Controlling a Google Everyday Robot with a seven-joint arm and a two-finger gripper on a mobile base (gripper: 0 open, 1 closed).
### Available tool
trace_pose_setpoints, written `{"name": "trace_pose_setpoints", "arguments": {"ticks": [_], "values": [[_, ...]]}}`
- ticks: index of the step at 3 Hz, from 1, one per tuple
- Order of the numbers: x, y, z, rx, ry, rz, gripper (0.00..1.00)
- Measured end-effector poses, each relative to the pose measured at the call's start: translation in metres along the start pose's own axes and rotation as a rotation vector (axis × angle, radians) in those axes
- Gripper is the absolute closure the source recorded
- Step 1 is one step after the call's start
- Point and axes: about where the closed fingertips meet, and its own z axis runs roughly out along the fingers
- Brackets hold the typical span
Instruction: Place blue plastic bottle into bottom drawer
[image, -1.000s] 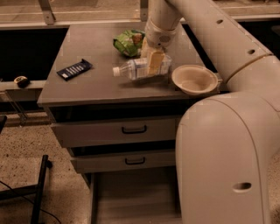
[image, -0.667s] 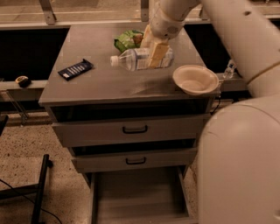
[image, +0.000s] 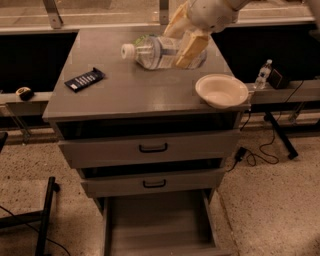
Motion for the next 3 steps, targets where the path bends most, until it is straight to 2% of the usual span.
{"name": "trace_pose_setpoints", "arguments": {"ticks": [1,2,3], "values": [[0.014,0.03,-0.017,0.08,-0.101,0.107,1.0],[0.054,0.067,-0.019,0.172,-0.163,0.259,1.0],[0.084,0.086,-0.041,0.223,-0.128,0.322,1.0]]}}
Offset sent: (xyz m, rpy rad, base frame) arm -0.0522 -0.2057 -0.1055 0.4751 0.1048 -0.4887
